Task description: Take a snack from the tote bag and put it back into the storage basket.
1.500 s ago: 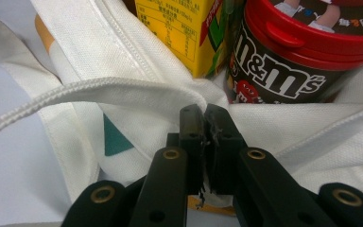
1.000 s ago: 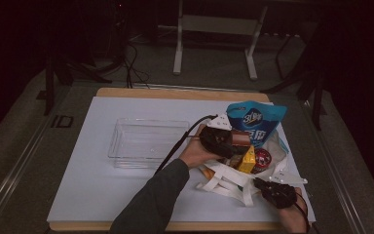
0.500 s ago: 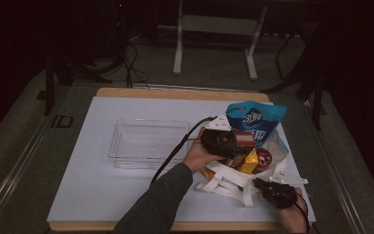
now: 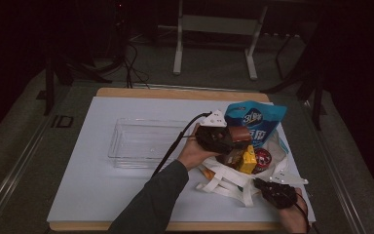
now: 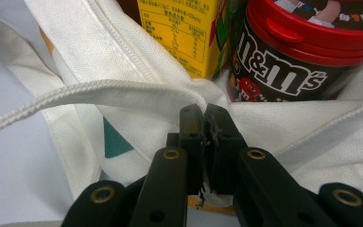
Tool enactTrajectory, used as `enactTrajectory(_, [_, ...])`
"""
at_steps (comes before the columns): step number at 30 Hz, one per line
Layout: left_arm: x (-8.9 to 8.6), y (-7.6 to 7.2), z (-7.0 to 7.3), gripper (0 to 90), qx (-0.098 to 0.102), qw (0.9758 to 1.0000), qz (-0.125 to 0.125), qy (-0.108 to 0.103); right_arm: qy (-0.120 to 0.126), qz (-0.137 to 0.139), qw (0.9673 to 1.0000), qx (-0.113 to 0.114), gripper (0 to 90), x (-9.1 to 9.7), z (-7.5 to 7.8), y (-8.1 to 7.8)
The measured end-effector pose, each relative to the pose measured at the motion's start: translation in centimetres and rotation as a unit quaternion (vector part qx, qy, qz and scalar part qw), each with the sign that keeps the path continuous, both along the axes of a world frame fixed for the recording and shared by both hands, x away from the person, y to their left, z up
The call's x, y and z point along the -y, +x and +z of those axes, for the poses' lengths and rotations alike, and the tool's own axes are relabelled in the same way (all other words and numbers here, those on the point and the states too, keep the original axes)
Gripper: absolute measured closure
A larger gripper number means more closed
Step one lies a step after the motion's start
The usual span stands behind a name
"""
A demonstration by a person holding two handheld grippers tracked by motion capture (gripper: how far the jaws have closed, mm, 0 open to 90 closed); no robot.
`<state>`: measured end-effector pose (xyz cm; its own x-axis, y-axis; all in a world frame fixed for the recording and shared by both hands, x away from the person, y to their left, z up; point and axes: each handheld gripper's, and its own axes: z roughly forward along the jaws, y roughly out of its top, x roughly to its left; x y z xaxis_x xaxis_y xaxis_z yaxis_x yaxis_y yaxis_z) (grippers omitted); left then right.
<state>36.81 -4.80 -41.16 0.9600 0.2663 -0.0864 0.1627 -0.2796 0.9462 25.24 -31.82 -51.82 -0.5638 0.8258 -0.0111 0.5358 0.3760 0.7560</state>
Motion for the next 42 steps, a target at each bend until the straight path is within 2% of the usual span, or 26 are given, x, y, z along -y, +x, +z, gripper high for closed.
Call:
enactTrajectory(5, [-0.5, -0.1, 0.9, 41.8, 0.008, 0.9999, 0.002, -0.009, 0.001, 0.0, 1.0, 0.0, 85.9, 0.0, 0.0, 0.0])
enactTrajectory(15, [-1.8, 0.0, 2.7, 42.3, 0.006, 0.9993, 0.016, -0.034, 0.001, -0.001, 1.0, -0.001, 85.9, 0.0, 0.0, 0.0])
enactTrajectory(20, [-2.2, -0.2, 3.5, 42.3, 0.013, 0.9991, 0.014, -0.039, 0.002, 0.0, 1.0, 0.0, 85.9, 0.0, 0.0, 0.0])
enactTrajectory(25, [-3.0, -0.3, 4.4, 42.4, 0.008, 0.9985, 0.014, -0.053, 0.003, 0.0, 1.0, 0.0, 85.9, 0.0, -0.1, 0.0])
enactTrajectory(33, [-4.2, -0.5, 5.3, 42.4, 0.007, 0.9983, 0.014, -0.055, 0.003, 0.0, 1.0, -0.001, 85.9, 0.0, -0.1, 0.0])
enactTrajectory(42, [-5.1, -1.1, 6.2, 42.4, 0.007, 0.998, 0.003, -0.062, 0.005, -0.001, 1.0, 0.0, 85.9, 0.0, -0.1, 0.0])
